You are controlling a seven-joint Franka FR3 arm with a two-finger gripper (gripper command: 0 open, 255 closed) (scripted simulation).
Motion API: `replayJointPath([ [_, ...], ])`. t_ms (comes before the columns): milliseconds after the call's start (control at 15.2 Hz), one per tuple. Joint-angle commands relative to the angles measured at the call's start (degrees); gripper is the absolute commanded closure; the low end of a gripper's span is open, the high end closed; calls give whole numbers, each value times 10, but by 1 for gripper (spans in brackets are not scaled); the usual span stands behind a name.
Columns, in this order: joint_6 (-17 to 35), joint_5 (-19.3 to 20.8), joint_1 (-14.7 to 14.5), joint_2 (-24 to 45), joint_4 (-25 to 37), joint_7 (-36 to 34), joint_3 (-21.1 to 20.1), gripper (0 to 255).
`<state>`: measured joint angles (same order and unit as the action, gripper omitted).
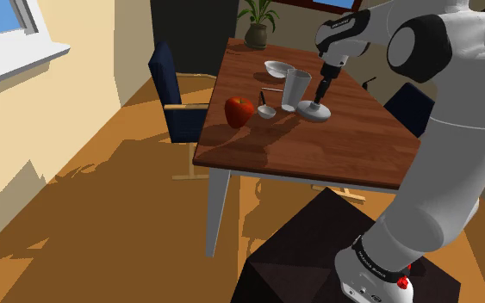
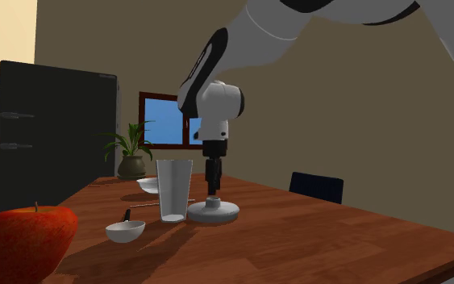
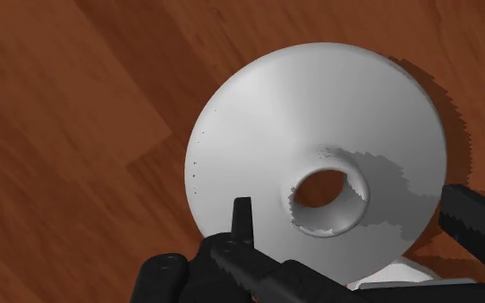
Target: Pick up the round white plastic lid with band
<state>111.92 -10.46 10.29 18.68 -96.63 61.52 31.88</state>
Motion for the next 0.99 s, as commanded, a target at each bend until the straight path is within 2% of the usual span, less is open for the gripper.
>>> replayJointPath([
  [0, 12, -5, 3, 9, -4, 4, -2, 0],
  [264, 29, -10, 4, 16, -16, 7, -4, 0],
  [330, 30, -10, 4, 16, -16, 7, -4, 255],
  [924, 29, -10, 4, 16, -16, 7, -4, 255],
])
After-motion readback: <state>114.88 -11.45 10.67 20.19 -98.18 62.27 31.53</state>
